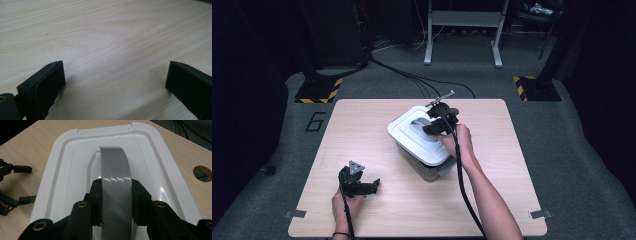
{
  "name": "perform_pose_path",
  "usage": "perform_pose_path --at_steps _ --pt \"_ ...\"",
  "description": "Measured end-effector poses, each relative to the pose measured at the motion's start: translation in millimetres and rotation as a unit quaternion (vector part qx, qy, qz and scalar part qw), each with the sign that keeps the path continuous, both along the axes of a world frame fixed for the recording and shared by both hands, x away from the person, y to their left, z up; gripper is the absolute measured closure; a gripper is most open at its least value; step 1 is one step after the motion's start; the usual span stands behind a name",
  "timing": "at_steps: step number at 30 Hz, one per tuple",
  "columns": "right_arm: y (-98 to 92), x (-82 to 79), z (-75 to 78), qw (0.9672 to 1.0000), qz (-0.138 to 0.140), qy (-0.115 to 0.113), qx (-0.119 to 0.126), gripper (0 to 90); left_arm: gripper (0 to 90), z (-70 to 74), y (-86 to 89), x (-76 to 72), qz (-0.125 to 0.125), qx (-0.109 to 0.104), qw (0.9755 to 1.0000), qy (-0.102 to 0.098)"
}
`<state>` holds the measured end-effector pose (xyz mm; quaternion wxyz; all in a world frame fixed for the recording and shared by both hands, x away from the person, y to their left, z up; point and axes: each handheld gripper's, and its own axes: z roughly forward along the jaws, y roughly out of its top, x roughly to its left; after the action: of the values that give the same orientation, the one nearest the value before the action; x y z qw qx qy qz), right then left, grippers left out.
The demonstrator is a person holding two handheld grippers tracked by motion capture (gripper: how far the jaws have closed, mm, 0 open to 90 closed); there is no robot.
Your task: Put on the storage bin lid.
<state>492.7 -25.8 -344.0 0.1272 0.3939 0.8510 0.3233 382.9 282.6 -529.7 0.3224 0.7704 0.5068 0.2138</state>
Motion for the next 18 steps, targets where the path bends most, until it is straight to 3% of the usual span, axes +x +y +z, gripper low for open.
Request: perform_pose_path --at_steps 8,18 --pt "8.1 2.5 -2.8 0.9996 -0.011 -0.006 -0.023 66.2 2.4 -0.3 -0.2 -0.1 0.001 -0.001 1.0000 -0.001" --pt "6.4 4.1 -3.5 0.9998 -0.012 -0.002 -0.018 65.6 2.4 -0.3 -0.7 -0.2 0.005 -0.004 1.0000 -0.001"
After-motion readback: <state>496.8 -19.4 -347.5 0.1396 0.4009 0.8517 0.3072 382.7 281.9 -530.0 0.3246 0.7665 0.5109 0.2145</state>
